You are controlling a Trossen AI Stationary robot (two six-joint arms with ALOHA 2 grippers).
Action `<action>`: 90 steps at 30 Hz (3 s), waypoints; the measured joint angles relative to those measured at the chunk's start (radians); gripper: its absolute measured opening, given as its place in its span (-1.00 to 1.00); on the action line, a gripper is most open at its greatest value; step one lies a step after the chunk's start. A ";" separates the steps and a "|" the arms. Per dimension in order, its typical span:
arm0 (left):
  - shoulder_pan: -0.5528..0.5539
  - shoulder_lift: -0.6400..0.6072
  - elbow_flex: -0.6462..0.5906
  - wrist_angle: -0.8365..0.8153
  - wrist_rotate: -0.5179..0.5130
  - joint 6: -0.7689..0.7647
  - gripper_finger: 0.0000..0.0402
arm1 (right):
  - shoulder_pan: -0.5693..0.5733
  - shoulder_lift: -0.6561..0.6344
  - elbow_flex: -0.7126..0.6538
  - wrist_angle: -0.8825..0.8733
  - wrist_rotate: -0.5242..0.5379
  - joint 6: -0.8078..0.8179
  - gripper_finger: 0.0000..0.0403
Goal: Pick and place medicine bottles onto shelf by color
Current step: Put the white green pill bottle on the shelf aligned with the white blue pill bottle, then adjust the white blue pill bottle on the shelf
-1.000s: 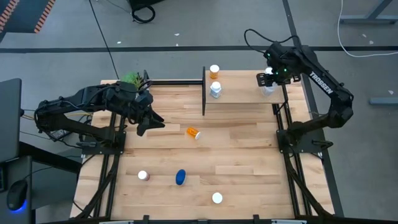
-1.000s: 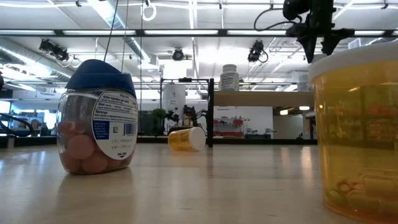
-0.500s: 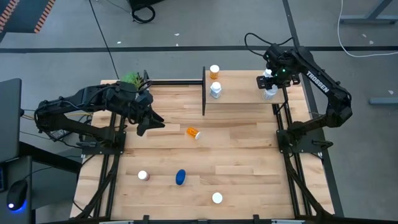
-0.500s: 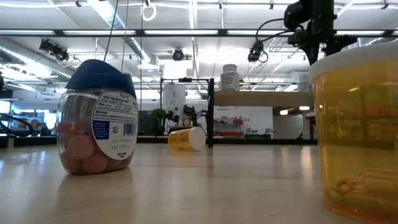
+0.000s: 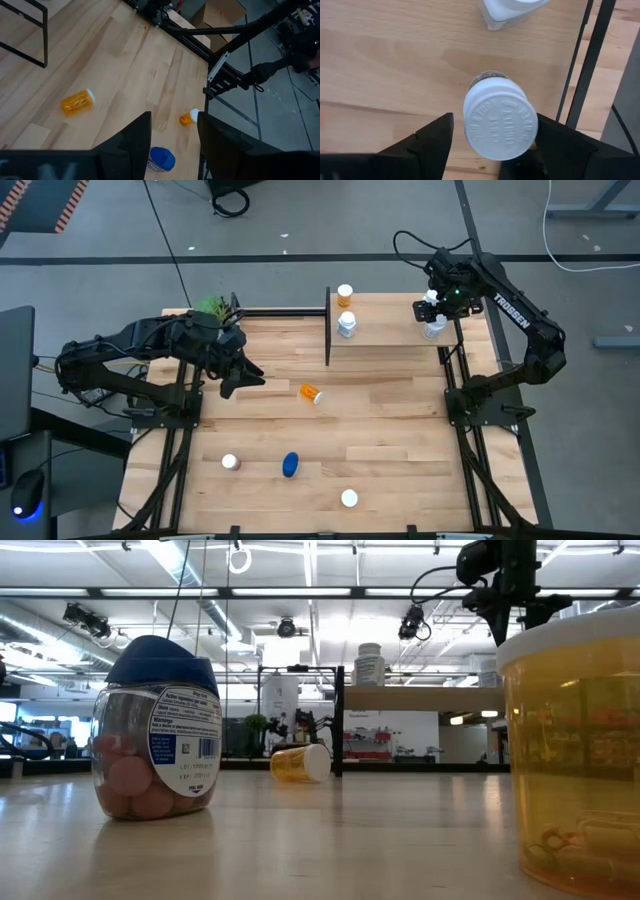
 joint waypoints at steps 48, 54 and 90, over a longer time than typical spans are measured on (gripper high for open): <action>0.001 0.000 0.000 0.021 -0.002 -0.020 -0.17 | -0.109 0.164 0.172 0.130 0.104 -0.114 0.31; 0.034 0.000 0.000 0.124 -0.007 0.052 -0.17 | -0.116 0.166 0.172 0.121 0.103 -0.032 0.27; 0.193 0.000 0.001 0.219 0.031 0.325 -0.17 | -0.077 0.180 0.172 0.125 0.129 0.261 0.28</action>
